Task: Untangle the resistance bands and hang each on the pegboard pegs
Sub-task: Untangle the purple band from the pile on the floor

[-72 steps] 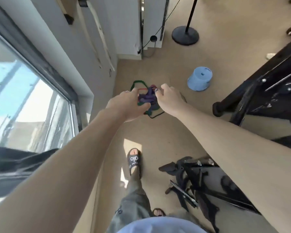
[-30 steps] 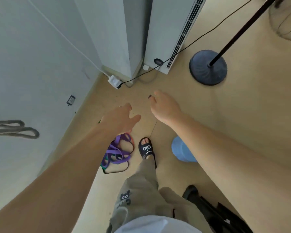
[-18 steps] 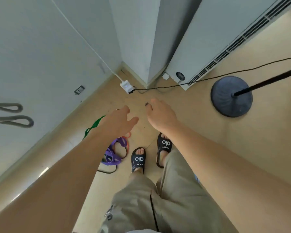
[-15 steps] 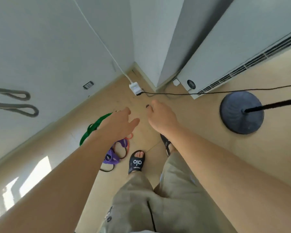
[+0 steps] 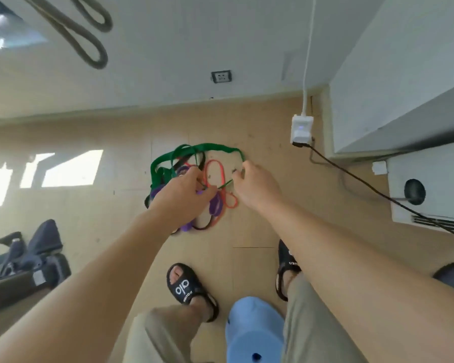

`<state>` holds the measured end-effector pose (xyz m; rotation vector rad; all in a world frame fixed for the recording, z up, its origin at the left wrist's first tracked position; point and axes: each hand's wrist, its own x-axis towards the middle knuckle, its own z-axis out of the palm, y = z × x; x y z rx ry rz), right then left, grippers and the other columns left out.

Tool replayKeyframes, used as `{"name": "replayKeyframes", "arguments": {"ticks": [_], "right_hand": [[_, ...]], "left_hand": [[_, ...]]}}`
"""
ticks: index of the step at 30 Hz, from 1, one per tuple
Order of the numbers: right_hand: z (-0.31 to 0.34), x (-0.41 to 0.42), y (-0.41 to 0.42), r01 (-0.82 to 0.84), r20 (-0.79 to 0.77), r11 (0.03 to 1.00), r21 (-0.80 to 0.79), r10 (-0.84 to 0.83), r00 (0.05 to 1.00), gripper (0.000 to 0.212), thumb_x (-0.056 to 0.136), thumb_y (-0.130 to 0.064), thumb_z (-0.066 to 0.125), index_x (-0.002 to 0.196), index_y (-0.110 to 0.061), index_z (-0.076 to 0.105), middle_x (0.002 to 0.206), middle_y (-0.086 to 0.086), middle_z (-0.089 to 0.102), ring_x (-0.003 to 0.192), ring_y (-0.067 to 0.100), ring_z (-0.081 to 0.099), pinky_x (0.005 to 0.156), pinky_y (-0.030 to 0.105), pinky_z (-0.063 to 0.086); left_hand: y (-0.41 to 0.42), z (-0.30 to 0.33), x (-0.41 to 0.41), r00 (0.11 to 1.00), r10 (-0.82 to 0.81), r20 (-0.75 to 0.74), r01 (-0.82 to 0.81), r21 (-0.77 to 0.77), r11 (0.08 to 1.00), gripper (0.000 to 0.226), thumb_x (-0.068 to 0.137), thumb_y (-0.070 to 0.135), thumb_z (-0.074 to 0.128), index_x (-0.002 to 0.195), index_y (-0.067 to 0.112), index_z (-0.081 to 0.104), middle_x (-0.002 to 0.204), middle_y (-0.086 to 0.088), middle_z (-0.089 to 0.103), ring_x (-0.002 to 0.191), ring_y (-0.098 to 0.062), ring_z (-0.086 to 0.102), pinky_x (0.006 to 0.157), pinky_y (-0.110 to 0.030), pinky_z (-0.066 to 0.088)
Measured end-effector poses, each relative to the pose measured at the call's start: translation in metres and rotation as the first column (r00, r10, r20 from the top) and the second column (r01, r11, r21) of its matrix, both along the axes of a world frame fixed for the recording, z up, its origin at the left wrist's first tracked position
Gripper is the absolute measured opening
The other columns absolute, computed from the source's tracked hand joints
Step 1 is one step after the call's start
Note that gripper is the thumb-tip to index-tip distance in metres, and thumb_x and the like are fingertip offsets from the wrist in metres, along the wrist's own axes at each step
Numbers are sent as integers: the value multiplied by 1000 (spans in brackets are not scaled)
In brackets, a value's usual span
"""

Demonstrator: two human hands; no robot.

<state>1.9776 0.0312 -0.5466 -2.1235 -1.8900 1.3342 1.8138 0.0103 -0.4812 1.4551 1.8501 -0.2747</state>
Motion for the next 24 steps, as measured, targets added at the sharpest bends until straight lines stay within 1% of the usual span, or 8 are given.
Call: {"name": "replayKeyframes", "arguments": {"ticks": [3, 5, 7, 10, 13, 15, 19, 24], "right_hand": [[-94, -28, -2, -112, 22, 994, -4, 112, 993, 34, 102, -38, 40, 124, -14, 52, 119, 13, 62, 106, 35, 59, 83, 43, 50], [-165, -47, -4, -202, 40, 979, -43, 203, 978, 46, 99, -38, 47, 140, -17, 47, 131, 11, 59, 118, 35, 57, 94, 44, 50], [-234, -67, -8, -302, 53, 949, -92, 308, 950, 49, 96, -37, 55, 141, -19, 47, 133, 10, 59, 123, 35, 55, 98, 44, 50], [-324, -100, -11, -461, 57, 883, -85, 466, 883, 50, 92, -26, 61, 139, -20, 47, 133, 7, 58, 124, 34, 54, 94, 39, 49], [-389, -129, -15, -587, 115, 808, -47, 588, 800, 69, 91, -18, 62, 154, -21, 32, 151, 4, 45, 138, 30, 41, 109, 42, 40], [-416, -141, -19, -598, 187, 801, 5, 587, 788, 66, 90, -16, 64, 149, -20, 35, 150, 5, 44, 138, 30, 40, 111, 43, 38], [-428, -151, -21, -585, 270, 802, 122, 540, 797, 35, 88, -13, 65, 118, -16, 48, 123, 9, 61, 120, 33, 52, 95, 39, 41], [-387, -150, -31, -458, 22, 889, 15, 458, 889, 11, 82, -16, 65, 90, -18, 57, 91, 7, 63, 89, 31, 61, 63, 32, 38]], "left_hand": [[-4, -95, -27, 986, 156, 58, -158, 35, 987, 44, 100, 43, 57, 137, 20, 51, 117, 4, 70, 103, -19, 63, 88, -37, 51], [-11, -169, -46, 979, 192, 65, -195, 50, 980, 46, 100, 42, 59, 139, 19, 48, 117, 2, 70, 98, -16, 59, 82, -33, 45], [-25, -240, -62, 977, 206, 56, -208, 34, 977, 47, 99, 41, 59, 140, 20, 46, 119, -1, 68, 98, -18, 58, 81, -33, 44], [-46, -330, -82, 973, 225, 47, -226, 12, 974, 42, 99, 38, 58, 136, 21, 46, 122, -5, 65, 108, -26, 61, 92, -40, 51], [-62, -393, -101, 982, 188, 28, -188, 4, 982, 56, 97, 38, 61, 146, 25, 37, 135, -4, 60, 120, -26, 59, 101, -45, 52], [-68, -420, -109, 983, 181, 31, -181, 6, 983, 62, 96, 38, 63, 150, 26, 34, 140, -2, 57, 125, -23, 58, 102, -43, 52], [-73, -442, -119, 982, 178, 69, -182, 61, 981, 63, 96, 36, 64, 150, 27, 34, 141, -1, 55, 125, -21, 56, 102, -39, 51], [-94, -419, -118, 983, 137, 124, -151, 112, 982, 81, 91, 30, 68, 158, 31, 21, 153, -2, 43, 130, -25, 53, 103, -38, 47]]}}
